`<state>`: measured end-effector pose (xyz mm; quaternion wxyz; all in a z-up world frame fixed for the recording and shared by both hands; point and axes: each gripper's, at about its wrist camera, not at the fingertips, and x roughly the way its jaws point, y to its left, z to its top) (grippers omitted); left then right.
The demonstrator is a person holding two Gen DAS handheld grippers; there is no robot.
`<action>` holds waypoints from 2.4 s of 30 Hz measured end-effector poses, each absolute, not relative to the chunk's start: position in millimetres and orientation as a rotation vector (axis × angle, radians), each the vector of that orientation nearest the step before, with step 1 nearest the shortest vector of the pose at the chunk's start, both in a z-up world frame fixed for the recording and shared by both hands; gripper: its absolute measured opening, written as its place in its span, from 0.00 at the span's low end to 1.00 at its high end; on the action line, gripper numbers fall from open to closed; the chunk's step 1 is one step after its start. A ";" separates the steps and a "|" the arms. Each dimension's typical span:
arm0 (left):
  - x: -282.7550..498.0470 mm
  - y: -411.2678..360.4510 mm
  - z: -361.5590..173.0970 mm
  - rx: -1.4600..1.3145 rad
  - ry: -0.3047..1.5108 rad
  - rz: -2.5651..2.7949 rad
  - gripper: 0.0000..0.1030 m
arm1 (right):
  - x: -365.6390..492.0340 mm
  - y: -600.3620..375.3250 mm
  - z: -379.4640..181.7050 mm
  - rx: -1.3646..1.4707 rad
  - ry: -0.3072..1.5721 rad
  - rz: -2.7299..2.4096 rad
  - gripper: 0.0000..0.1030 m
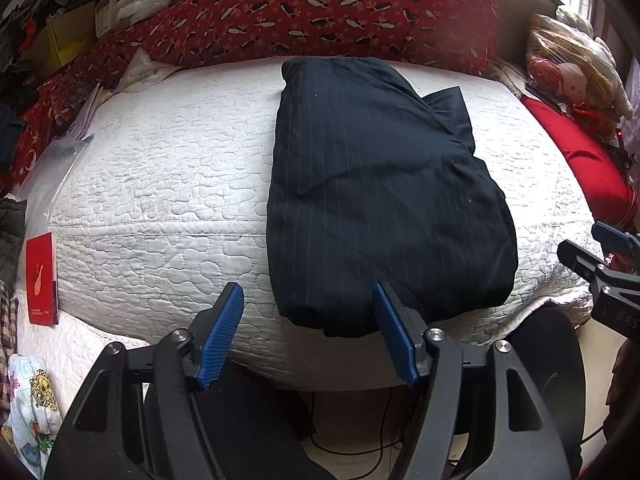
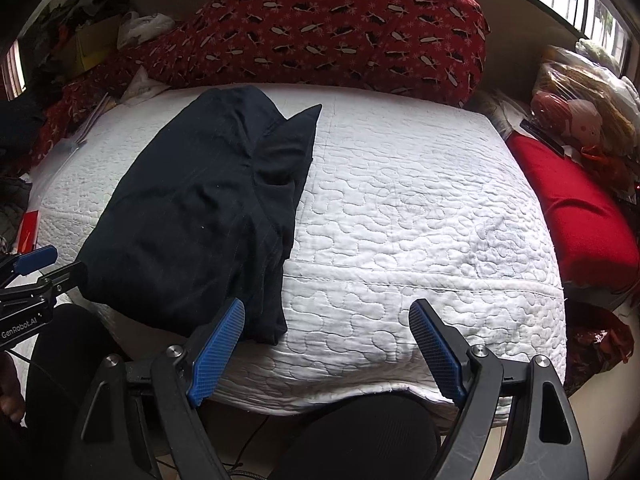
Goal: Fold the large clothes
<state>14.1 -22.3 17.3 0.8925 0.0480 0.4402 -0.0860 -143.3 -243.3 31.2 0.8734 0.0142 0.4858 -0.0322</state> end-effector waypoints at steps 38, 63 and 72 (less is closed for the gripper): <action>4.5 -28.8 8.3 0.144 0.926 -0.172 0.64 | -147.0 -242.3 31.2 0.006 1.012 -0.045 0.99; 1.6 -31.4 11.1 0.122 0.944 -0.226 0.64 | -149.4 -247.1 30.0 0.046 1.029 -0.049 0.99; -4.1 -35.4 21.6 0.105 0.894 -0.255 0.64 | -149.3 -247.7 30.5 0.050 1.026 -0.050 0.99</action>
